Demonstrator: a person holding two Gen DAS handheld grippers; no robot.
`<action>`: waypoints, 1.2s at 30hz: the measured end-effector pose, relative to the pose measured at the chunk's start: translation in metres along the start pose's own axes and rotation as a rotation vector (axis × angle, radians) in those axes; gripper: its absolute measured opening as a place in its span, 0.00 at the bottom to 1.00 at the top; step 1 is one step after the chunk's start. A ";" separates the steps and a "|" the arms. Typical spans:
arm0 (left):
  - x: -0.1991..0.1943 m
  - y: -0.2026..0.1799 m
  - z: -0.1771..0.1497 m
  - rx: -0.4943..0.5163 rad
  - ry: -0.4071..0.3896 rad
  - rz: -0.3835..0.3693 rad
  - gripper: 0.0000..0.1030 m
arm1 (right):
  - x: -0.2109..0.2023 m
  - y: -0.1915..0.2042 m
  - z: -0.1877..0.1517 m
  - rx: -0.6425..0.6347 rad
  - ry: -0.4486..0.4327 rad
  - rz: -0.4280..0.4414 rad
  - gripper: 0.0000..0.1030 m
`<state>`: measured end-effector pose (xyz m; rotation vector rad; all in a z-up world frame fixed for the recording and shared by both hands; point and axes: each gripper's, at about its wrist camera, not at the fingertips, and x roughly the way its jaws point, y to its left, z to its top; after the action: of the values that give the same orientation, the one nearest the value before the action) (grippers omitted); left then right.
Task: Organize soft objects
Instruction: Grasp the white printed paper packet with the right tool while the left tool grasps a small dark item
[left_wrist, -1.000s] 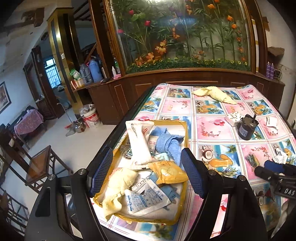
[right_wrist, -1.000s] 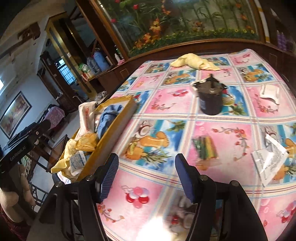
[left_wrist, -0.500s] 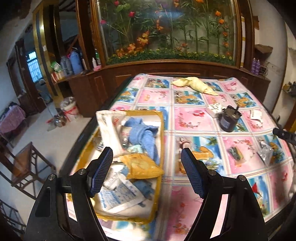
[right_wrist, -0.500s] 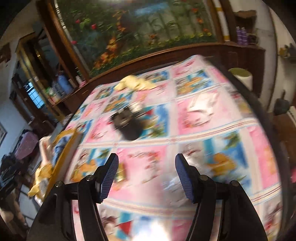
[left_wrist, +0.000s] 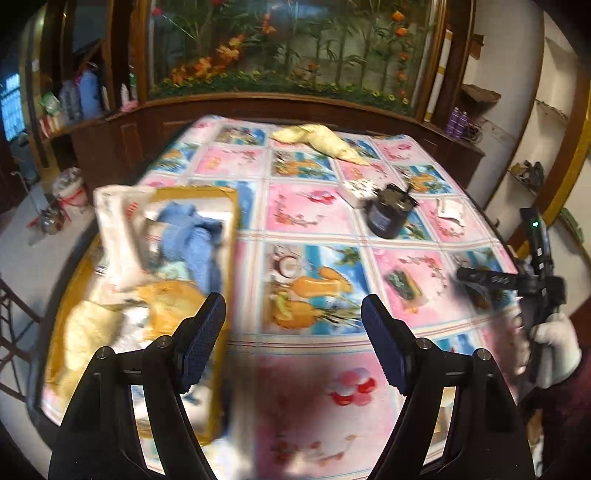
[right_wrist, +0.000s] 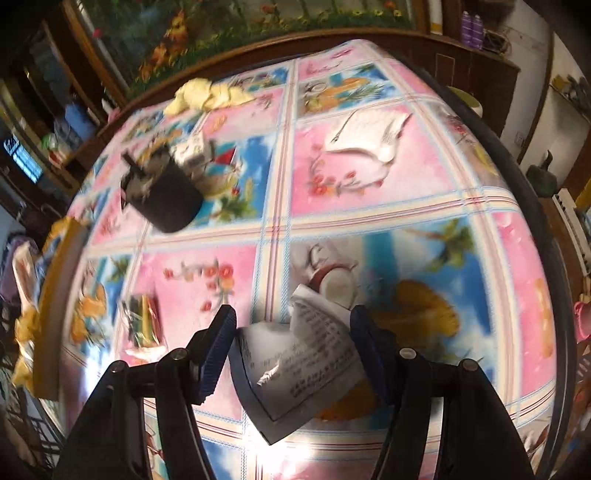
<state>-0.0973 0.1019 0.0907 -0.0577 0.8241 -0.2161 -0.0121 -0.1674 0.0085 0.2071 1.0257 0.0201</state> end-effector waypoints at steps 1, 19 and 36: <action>0.006 -0.003 0.000 -0.005 0.019 -0.025 0.75 | -0.001 0.008 -0.003 -0.037 -0.010 -0.021 0.67; 0.152 -0.108 0.019 0.095 0.221 -0.108 0.75 | -0.027 -0.032 -0.036 0.159 -0.026 0.194 0.67; 0.102 -0.072 0.007 0.105 0.134 -0.213 0.13 | -0.005 0.060 -0.044 -0.166 -0.060 -0.088 0.59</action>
<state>-0.0374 0.0091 0.0312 -0.0331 0.9386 -0.4678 -0.0475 -0.1020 0.0017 0.0111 0.9669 0.0195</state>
